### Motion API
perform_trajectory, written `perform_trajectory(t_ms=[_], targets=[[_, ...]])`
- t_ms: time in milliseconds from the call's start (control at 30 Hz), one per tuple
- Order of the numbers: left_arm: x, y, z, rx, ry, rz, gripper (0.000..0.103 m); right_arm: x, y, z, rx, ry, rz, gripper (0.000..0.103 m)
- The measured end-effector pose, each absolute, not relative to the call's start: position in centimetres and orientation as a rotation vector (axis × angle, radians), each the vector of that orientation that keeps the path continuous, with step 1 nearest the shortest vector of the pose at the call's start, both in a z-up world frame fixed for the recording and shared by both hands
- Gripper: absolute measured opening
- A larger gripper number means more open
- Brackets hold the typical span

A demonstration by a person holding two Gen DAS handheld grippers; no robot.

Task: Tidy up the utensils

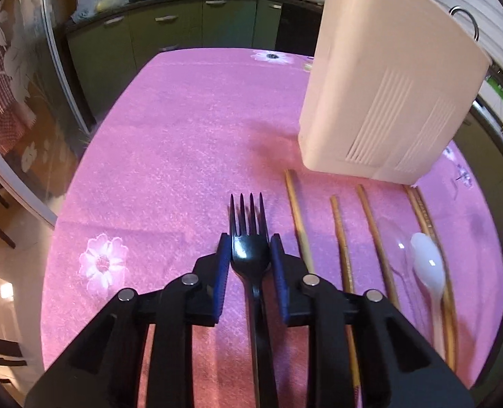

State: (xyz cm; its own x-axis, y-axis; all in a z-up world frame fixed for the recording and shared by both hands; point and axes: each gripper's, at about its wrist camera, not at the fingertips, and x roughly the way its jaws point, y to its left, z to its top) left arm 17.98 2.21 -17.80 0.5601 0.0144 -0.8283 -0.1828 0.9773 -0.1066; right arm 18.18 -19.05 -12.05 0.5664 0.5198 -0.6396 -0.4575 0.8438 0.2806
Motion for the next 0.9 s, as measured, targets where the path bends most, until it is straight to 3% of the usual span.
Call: perform_trajectory(t_ms=[267,300,367,600,733,833,900], targets=[[14.7,2.0,-10.7,-0.199,0.779,0.028,0.022,17.7,-19.8,-10.5,0.114,0.731,0.586,0.005],[14.3,1.8,-9.3,-0.192,0.746,0.013,0.02,17.6,-19.8,-10.2,0.115,0.724,0.589,0.005],[13.6,1.2,-6.3,-0.172,0.681,-0.014,0.005,17.5,-19.7,-9.7,0.118,0.715,0.597,0.005],[14.0,-1.0,-0.9,-0.094,0.615,-0.073,0.005,16.9,-19.9,-8.5,0.12,0.692,0.614,0.005],[15.8,-0.7,-2.5,-0.097,0.733,-0.074,0.007,16.9,-20.3,-8.5,0.127,0.693,0.618,0.005],[18.5,0.2,-6.8,-0.099,0.85,-0.027,0.029,16.9,-20.5,-8.6,0.13,0.695,0.619,0.005],[20.5,1.0,-10.1,-0.081,0.92,0.043,0.029,16.9,-20.6,-8.6,0.13,0.697,0.619,0.005]])
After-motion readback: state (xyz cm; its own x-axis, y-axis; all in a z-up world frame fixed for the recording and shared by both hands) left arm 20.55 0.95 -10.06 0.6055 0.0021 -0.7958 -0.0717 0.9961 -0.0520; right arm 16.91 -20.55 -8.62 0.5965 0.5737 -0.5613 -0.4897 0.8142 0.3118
